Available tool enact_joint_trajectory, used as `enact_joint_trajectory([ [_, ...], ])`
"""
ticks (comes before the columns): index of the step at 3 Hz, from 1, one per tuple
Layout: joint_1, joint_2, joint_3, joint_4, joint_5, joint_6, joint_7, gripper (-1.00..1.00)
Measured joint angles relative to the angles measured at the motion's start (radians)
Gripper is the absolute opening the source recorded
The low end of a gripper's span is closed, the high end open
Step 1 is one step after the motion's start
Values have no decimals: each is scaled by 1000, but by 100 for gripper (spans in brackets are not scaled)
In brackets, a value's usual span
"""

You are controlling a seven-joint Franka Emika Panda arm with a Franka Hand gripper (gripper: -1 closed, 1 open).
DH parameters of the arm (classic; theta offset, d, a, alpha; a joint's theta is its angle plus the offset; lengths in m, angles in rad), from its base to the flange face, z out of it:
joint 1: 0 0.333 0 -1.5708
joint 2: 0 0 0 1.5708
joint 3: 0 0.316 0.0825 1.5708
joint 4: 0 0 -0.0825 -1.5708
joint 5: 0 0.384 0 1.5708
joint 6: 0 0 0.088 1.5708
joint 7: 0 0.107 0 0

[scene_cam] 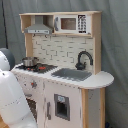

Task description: Play with the kitchen

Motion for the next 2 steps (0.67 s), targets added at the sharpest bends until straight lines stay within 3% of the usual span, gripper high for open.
enact_joint_trajectory([
  [1,-3,23,-52,-77,-10,-14,30,100],
  [2,-4,45,-128,-126,-50,-7,51,100],
])
